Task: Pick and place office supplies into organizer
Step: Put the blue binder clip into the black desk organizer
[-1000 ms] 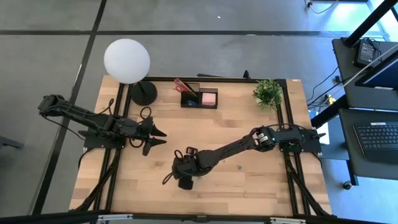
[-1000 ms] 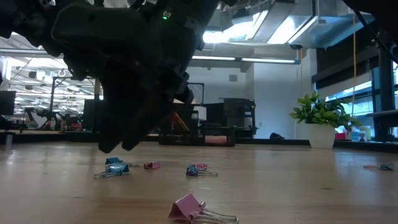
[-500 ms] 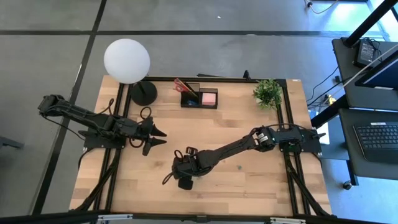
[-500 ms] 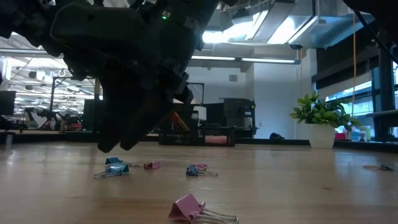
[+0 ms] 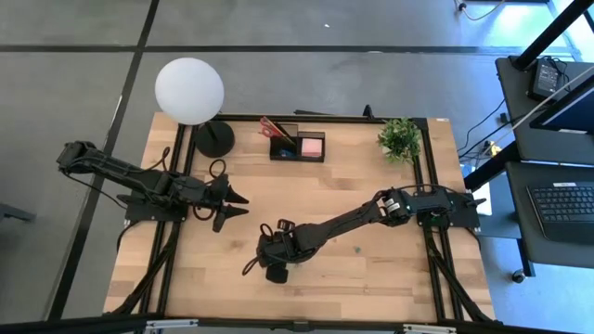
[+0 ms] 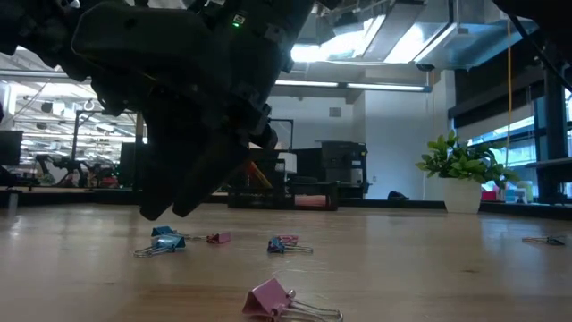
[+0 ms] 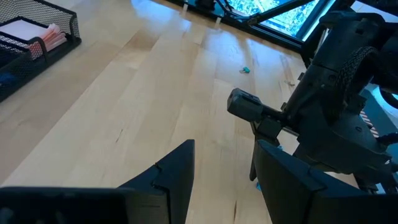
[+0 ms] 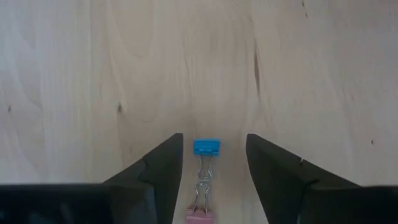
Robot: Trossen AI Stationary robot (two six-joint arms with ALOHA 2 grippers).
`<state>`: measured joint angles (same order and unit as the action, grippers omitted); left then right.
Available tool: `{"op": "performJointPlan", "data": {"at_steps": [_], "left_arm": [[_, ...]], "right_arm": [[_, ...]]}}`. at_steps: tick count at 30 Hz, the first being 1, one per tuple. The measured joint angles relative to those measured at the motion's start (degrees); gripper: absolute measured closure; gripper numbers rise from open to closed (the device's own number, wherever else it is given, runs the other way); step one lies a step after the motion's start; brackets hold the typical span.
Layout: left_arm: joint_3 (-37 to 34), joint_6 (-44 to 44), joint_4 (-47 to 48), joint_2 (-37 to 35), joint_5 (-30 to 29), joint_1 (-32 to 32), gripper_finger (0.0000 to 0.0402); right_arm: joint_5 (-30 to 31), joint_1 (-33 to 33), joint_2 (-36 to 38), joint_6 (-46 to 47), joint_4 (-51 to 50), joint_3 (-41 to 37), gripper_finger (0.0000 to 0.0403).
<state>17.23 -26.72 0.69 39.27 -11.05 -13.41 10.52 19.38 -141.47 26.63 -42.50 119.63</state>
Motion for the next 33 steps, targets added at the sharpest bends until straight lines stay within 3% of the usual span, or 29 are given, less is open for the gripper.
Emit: {"op": "performJointPlan", "data": {"at_steps": [17, 33], "left_arm": [[0.0, -0.02, 0.07, -0.01, 0.02, 0.0, 0.0242], [-0.02, 0.93, 0.05, -0.01, 0.02, 0.0, 0.0242]], "right_arm": [[-1.86, 0.08, 0.17, 2.8, 5.72, -5.2, 0.0229], [-0.87, 0.0, 0.07, 2.82, 4.15, -5.33, 0.0313]]}}
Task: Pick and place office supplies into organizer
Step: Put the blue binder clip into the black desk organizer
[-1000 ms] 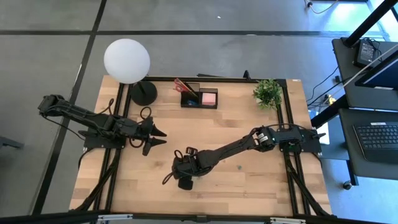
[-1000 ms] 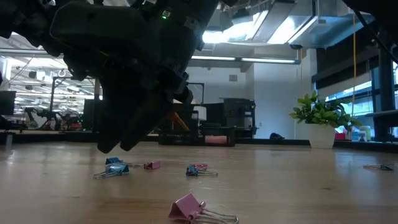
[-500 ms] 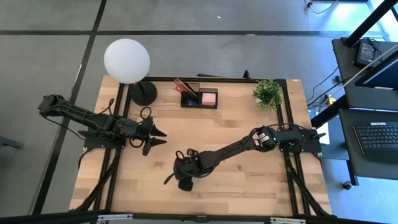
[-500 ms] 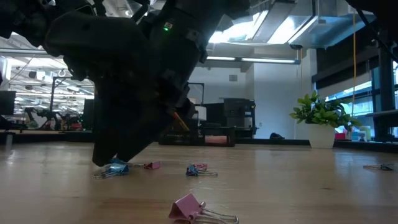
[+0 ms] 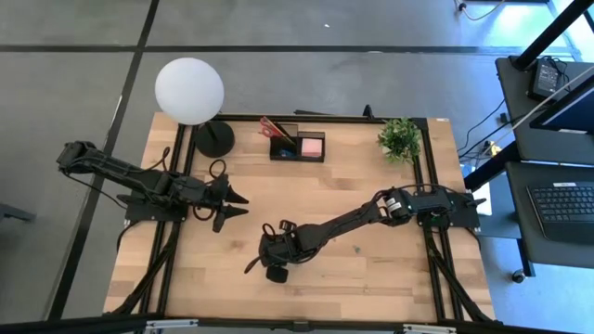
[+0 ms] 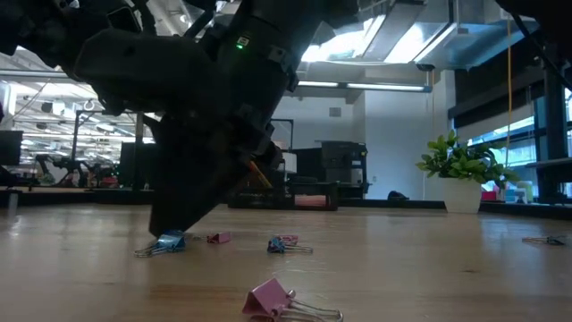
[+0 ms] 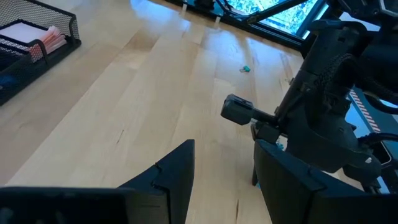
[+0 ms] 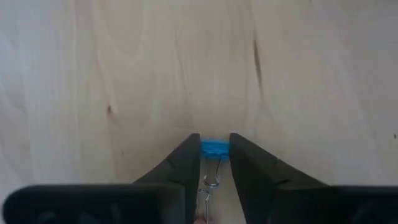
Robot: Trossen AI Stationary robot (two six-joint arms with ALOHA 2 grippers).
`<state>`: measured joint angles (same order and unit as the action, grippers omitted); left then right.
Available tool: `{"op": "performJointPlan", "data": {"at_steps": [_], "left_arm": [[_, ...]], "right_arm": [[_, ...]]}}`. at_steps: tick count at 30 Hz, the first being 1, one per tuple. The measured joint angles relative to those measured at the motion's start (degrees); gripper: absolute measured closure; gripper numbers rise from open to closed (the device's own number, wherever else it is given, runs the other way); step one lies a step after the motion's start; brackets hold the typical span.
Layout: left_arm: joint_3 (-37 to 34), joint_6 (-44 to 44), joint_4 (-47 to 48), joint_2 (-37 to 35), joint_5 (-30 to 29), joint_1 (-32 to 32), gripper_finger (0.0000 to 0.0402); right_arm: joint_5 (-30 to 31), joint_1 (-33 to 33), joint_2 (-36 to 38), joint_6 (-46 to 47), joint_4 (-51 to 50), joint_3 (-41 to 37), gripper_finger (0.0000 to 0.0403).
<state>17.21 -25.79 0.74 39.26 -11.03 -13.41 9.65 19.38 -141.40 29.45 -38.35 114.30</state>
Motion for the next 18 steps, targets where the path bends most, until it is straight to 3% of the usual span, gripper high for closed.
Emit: {"op": "performJointPlan", "data": {"at_steps": [11, 18], "left_arm": [[0.0, 0.01, 0.01, 0.0, 0.0, 0.0, 0.0242], [0.0, 0.01, -0.01, 0.01, 0.0, 0.0, 0.0242]], "right_arm": [[-0.35, -0.49, -0.12, -0.28, -1.96, 1.52, 0.0334], [-0.6, -4.11, -0.79, -6.49, -14.58, 9.43, 0.0335]]}}
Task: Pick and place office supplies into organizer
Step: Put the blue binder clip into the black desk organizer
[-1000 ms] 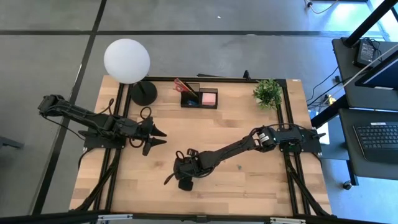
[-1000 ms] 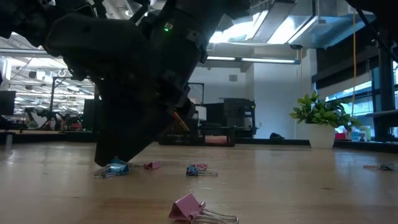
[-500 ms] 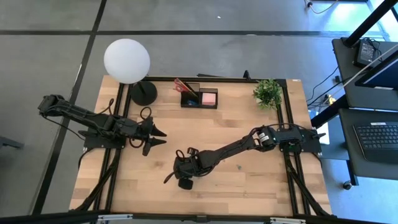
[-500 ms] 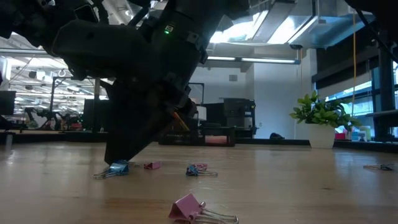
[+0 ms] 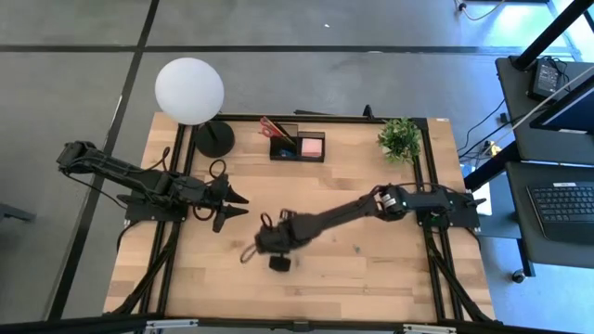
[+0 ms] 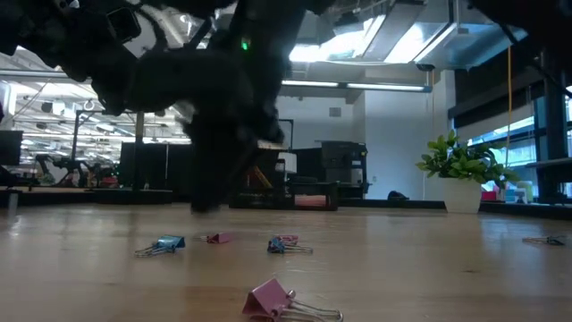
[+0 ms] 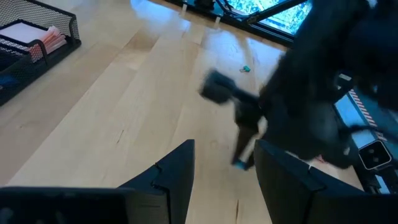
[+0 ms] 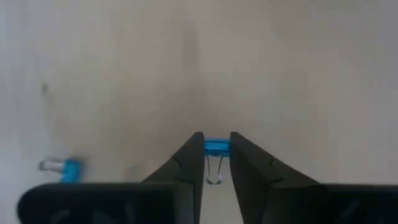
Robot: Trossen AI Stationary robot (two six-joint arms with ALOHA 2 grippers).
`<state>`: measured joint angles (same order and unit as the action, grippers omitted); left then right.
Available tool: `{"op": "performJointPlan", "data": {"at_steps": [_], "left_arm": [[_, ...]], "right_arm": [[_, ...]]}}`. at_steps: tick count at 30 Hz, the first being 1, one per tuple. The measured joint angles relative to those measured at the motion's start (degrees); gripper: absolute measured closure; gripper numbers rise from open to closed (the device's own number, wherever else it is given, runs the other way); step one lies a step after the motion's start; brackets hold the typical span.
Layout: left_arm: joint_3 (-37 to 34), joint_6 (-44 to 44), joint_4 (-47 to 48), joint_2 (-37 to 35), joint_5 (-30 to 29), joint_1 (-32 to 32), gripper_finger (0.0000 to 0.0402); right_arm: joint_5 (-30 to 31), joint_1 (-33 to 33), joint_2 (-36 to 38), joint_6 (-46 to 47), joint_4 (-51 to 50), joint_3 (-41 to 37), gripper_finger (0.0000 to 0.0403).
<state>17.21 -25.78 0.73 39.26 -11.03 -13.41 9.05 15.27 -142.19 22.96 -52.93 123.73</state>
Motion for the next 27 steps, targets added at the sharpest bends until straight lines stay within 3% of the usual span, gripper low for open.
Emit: {"op": "performJointPlan", "data": {"at_steps": [6, 13, 27], "left_arm": [[0.0, 0.0, 0.03, -0.01, 0.0, 0.0, 0.0242], [-0.01, -0.42, 1.18, 0.0, 0.0, 0.0, 0.0242], [0.0, -1.38, 1.3, -0.01, -2.85, 0.0, 0.0242]], "right_arm": [[4.78, -4.93, 0.42, -4.13, -12.49, 11.21, 0.0335], [8.93, -12.39, 7.16, -8.44, -12.1, 9.34, 0.0336], [5.84, -27.18, 6.8, -15.85, -5.95, 6.17, 0.0336]]}}
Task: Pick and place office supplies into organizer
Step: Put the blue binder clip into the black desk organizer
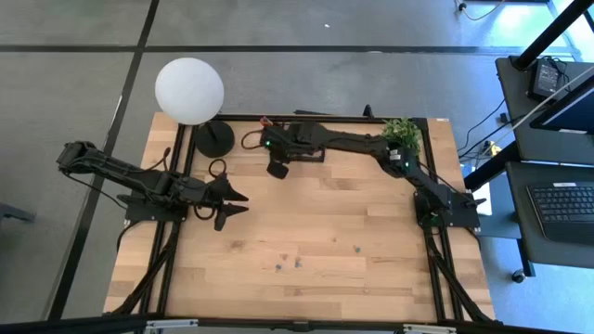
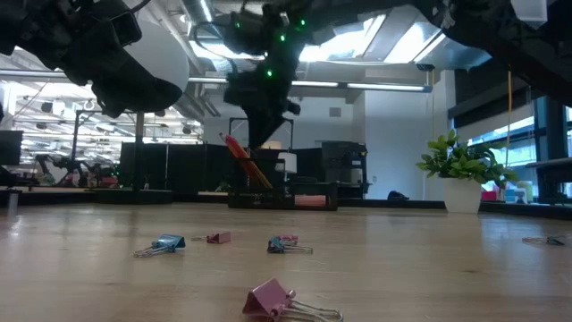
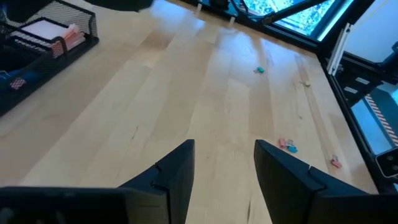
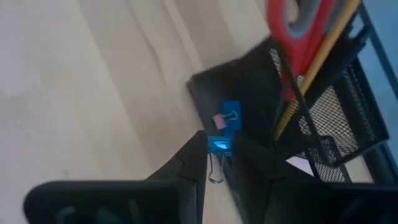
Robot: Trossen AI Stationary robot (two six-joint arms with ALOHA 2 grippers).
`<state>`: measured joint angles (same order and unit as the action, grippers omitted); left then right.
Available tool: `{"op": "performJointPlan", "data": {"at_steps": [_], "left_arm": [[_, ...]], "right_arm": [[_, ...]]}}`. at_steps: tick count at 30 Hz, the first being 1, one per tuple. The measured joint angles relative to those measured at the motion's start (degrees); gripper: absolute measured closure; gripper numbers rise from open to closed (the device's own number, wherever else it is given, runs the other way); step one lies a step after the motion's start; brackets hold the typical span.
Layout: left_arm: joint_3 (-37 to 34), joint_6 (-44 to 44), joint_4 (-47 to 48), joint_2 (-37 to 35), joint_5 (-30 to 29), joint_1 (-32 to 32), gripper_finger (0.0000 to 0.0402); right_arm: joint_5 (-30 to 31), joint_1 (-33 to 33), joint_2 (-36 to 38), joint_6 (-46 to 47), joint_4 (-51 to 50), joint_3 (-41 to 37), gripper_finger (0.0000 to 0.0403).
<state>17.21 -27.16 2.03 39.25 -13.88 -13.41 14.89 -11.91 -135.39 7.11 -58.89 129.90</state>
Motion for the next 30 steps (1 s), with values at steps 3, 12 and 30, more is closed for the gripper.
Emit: {"op": "performJointPlan", "data": {"at_steps": [3, 12, 30], "left_arm": [[0.0, -0.66, 0.01, 0.01, -0.21, 0.0, 0.0242], [0.0, -2.32, -0.01, 0.0, -2.45, 0.0, 0.0242], [0.0, -3.23, -0.01, 0.01, -3.64, 0.0, 0.0242]], "right_arm": [[-2.07, -1.78, 0.0, -1.7, 2.88, -2.46, 0.0336], [-2.95, -6.23, -0.07, -3.12, 6.13, -9.21, 0.0336], [-6.16, -8.17, -0.04, -2.57, 12.47, -13.24, 0.0336]]}}
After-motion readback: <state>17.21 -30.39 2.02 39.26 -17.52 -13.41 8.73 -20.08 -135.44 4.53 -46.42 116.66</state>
